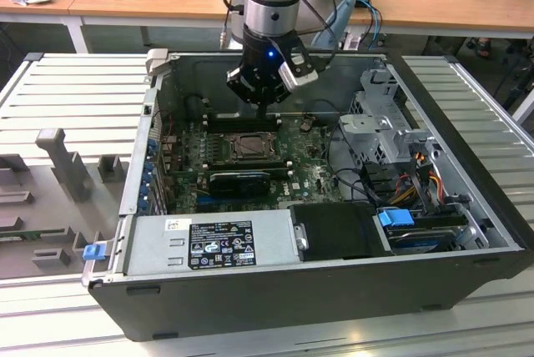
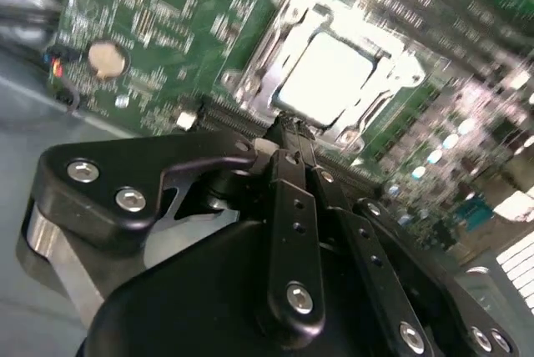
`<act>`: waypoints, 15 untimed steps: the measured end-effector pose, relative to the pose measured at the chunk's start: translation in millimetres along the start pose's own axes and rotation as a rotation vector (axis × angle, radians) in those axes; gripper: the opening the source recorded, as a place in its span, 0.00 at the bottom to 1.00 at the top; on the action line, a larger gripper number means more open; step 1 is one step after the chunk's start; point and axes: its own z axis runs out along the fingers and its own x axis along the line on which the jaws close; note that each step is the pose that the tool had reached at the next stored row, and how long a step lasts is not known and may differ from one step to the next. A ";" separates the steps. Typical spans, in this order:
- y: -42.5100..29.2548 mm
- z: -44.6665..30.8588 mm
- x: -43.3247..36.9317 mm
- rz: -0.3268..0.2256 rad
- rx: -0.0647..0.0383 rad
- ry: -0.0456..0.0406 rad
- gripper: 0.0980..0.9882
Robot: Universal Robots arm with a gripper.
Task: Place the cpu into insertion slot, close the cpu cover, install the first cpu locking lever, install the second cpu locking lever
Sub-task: 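Install the second cpu locking lever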
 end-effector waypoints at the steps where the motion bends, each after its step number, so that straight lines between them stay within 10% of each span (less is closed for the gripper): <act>1: -10.9 1.7 0.0 0.000 0.000 0.0000 0.01; 3: -21.0 5.7 -0.2 -0.001 -0.004 -0.0001 0.01; 5: -29.6 7.6 -0.2 -0.008 -0.044 0.0006 0.01; 11: -59.7 8.1 1.2 -0.011 -0.044 0.0009 0.01; 15: -67.5 9.7 6.0 -0.016 -0.045 0.0014 0.01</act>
